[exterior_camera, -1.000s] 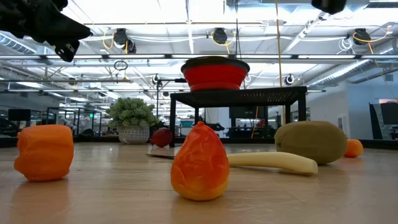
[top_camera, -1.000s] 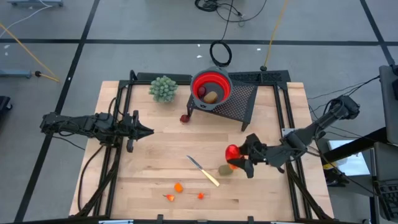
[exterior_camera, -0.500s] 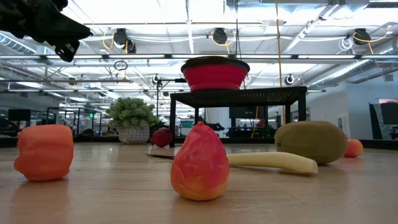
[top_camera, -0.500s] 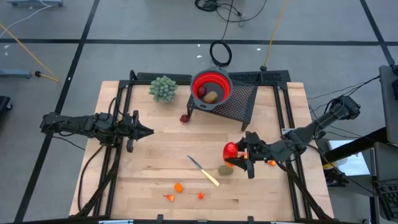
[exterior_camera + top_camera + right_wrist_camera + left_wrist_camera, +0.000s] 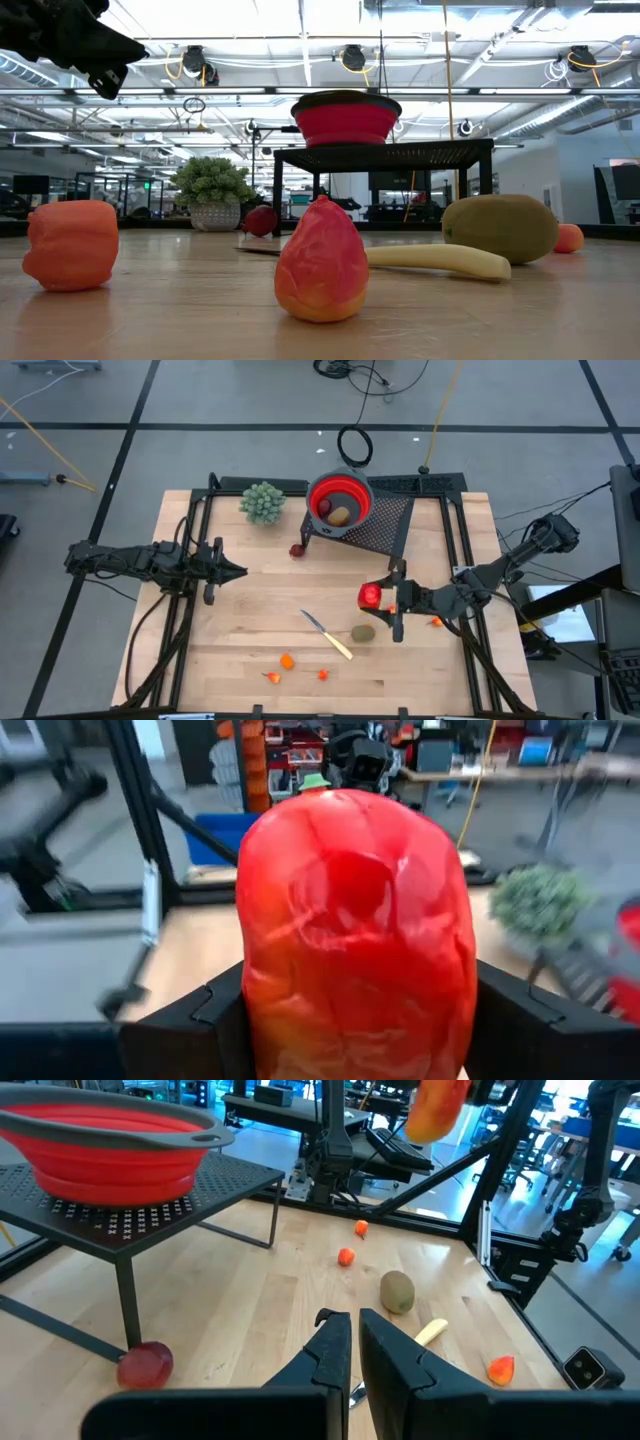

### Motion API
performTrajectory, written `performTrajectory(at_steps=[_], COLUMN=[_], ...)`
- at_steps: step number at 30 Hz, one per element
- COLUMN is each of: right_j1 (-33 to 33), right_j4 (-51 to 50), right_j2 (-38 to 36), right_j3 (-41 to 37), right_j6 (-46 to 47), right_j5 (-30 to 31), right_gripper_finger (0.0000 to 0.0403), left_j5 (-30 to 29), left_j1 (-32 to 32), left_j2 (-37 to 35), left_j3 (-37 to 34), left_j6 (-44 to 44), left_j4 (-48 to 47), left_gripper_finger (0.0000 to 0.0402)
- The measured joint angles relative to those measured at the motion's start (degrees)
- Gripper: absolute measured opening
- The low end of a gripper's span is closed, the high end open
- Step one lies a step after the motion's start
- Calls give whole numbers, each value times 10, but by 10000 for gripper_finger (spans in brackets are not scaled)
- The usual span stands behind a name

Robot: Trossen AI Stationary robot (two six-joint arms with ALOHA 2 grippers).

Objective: Pick & Place Fruit
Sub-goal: Put the red mango into the red strainer bowl on the shelf

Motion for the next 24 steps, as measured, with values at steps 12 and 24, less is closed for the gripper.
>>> performTrajectory(at_steps=[12,24], right_j1=[-37,-55], right_j4=[0,0], right_j2=[0,0], right_j3=[0,0], right_j6=[-244,-274], right_j5=[-1,-4], right_gripper_finger=[244,244], left_j5=[0,0], left_j1=[0,0], left_j2=[0,0], left_j3=[0,0], left_j6=[-3,-30], left_j4=[0,0], left_gripper_finger=[24,24])
